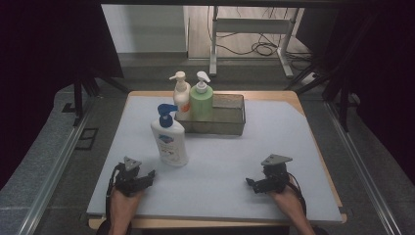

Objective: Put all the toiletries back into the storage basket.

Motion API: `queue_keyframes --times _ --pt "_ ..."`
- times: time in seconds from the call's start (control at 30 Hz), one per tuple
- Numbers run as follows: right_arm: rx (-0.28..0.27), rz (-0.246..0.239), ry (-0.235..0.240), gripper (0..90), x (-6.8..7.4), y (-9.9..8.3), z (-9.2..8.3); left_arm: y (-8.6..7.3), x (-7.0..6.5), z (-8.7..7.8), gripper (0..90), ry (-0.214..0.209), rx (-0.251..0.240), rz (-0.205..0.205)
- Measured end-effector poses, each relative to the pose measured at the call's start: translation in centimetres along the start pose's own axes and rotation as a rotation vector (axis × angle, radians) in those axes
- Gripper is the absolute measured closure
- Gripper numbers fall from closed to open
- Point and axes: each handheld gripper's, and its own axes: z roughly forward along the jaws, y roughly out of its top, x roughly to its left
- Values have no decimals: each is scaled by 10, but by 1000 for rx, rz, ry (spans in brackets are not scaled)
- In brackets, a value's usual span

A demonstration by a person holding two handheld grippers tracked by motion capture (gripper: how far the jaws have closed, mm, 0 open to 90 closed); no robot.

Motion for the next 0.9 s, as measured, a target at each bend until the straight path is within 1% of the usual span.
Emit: queue_keyframes --times 0.1,0.13,0.17,0.37,0.6,0.67,0.73,0.83,0.9 --pt "0 0 0 0 0 0 0 4 1 2 436 -13 -8 -4" --pt "0 0 0 0 0 0 0 6 1 2 459 -11 -9 -1" --pt "0 1 1 0 0 0 0 7 1 3 505 -14 -14 0" --pt "0 0 1 0 0 0 0 17 -1 6 683 -18 -41 13" --pt "0 0 1 0 0 0 0 30 -3 16 859 0 -28 40" --pt "0 0 0 0 0 0 0 34 -4 19 887 1 -27 48" --pt "0 0 1 0 0 0 0 37 -6 22 890 -5 -26 56" --pt "0 0 0 0 0 0 0 41 -8 27 890 -26 -16 56" --pt "-1 0 0 0 0 0 0 43 -10 29 890 -31 -16 60"
